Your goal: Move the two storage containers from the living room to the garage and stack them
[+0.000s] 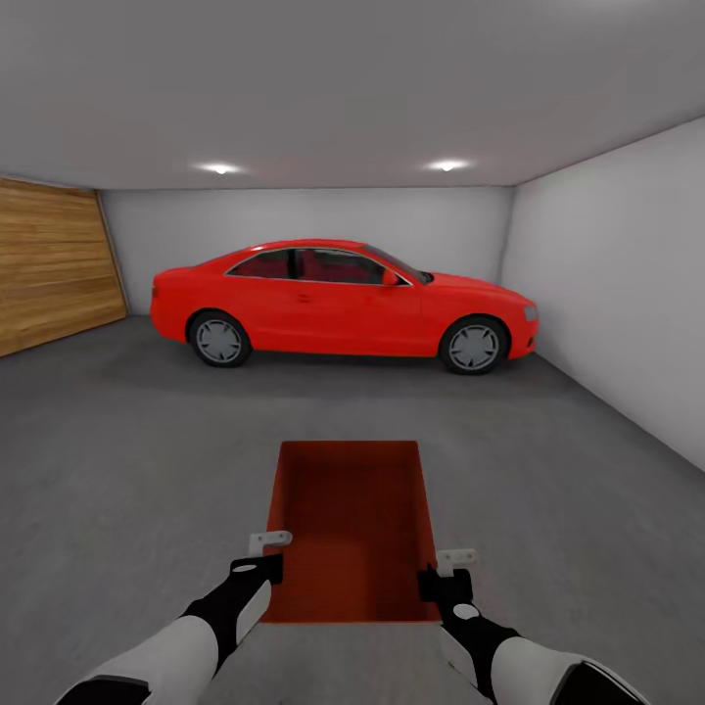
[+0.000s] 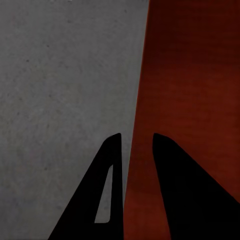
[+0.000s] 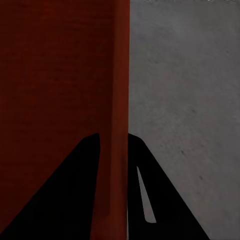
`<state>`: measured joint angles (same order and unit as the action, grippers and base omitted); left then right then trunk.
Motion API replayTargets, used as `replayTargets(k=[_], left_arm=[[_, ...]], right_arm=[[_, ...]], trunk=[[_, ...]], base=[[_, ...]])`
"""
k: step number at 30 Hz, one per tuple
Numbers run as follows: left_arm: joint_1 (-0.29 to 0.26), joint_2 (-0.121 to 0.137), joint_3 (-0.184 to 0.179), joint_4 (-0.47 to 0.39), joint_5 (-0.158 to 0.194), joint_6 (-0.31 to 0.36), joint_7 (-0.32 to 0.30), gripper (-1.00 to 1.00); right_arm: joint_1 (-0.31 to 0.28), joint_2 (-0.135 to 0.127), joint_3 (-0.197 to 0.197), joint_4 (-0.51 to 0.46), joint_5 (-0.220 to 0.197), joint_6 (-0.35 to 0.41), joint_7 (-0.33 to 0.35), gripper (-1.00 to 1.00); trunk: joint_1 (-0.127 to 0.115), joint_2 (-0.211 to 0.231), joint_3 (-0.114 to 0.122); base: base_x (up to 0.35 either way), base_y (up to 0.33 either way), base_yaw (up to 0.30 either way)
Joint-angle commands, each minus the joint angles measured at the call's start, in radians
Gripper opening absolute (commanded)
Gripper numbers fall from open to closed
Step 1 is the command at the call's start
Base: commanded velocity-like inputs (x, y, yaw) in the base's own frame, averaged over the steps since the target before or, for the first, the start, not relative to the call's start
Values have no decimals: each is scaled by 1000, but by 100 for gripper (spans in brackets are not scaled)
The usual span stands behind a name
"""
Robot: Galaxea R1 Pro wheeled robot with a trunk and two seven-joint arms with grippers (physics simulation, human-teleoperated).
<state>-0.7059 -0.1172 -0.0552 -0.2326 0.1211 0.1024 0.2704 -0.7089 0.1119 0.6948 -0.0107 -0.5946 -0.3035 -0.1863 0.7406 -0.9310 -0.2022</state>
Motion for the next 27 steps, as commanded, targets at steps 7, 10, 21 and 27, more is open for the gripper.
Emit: replayTargets(k=[7,10,21,27], left_arm=[[-1,60,54,-8,31,6,9,-100],[-1,60,54,-7,31,6,9,-100],[-1,60,54,-7,31,7,9,-100],[-2,59,54,-8,31,7,9,-100]], right_arm=[[0,0,-31,-2,7,4,-1,-100],[0,0,-31,-2,7,4,-1,-100],[0,0,-31,-2,7,4,-1,-100],[0,-1,-31,-2,7,4,-1,-100]], trunk=[[1,-1,-1],[1,-1,-1],[1,-1,-1],[1,-1,-1]], base=[[316,0,0],[316,0,0],[316,0,0],[316,0,0]])
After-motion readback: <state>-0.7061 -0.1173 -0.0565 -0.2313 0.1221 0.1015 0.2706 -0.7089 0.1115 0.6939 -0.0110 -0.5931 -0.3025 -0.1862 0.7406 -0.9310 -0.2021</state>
